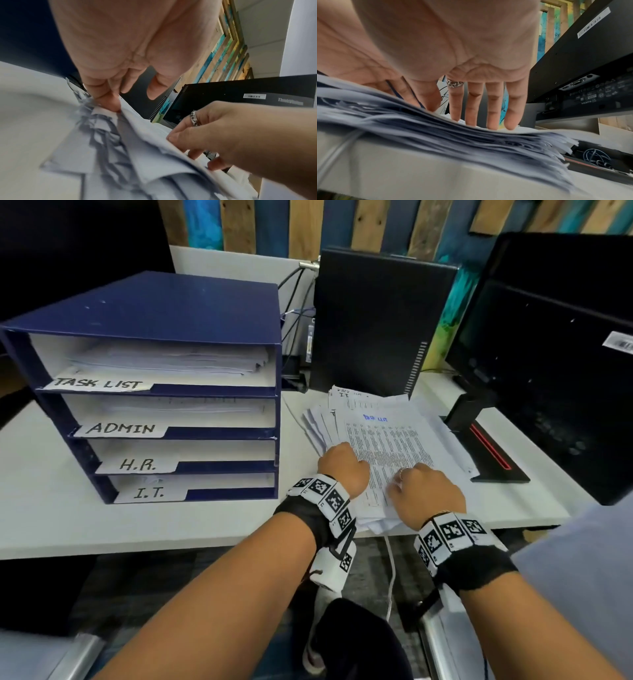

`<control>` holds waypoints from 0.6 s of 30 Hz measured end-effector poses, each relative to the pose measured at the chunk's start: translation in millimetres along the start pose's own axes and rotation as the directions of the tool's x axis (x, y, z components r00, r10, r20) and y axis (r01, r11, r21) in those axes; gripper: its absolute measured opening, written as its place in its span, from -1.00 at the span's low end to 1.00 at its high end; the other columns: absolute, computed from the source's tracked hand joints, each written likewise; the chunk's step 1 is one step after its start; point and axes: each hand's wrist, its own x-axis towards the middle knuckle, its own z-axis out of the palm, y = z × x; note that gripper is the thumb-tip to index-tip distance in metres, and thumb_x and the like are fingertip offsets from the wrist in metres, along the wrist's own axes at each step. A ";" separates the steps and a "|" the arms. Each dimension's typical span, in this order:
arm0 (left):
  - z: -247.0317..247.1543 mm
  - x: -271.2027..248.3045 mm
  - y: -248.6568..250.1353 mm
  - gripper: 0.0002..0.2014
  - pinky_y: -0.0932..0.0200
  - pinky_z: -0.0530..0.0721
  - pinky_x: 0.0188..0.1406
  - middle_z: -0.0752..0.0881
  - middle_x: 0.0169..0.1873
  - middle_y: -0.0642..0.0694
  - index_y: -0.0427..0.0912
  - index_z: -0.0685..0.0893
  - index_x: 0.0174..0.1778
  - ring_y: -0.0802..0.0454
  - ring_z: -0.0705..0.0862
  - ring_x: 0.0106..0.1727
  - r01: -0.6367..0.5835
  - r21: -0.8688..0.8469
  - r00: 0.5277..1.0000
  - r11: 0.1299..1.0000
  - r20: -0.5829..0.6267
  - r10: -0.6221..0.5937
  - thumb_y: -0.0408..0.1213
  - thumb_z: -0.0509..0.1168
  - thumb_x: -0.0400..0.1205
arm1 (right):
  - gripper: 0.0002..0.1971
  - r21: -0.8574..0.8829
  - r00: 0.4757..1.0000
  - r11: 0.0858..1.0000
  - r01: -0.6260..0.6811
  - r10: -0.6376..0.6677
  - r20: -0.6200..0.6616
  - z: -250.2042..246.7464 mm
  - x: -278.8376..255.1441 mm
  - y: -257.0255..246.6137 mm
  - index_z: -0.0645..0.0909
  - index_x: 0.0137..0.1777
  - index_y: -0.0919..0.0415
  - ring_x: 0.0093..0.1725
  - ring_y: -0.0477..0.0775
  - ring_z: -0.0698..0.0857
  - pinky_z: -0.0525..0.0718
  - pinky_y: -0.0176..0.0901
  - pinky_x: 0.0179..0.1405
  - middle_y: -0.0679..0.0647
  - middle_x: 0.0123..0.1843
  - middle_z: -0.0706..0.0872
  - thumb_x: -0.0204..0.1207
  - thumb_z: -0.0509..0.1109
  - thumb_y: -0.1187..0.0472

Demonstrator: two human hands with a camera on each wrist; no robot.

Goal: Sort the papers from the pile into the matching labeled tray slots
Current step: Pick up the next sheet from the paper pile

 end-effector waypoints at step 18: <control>-1.2 16.1 14.8 -0.72 0.04 0.69 0.11 0.72 0.20 -0.27 -0.38 0.62 0.21 -0.17 0.70 0.23 0.207 -0.031 0.977 0.978 -0.042 -0.208 -0.27 0.35 0.66 | -0.74 0.102 0.997 0.995 -0.007 0.014 -0.071 8.7 -18.6 2.0 0.74 0.11 0.10 0.13 0.18 0.63 0.68 0.04 0.02 0.05 0.09 0.71 0.63 0.28 0.01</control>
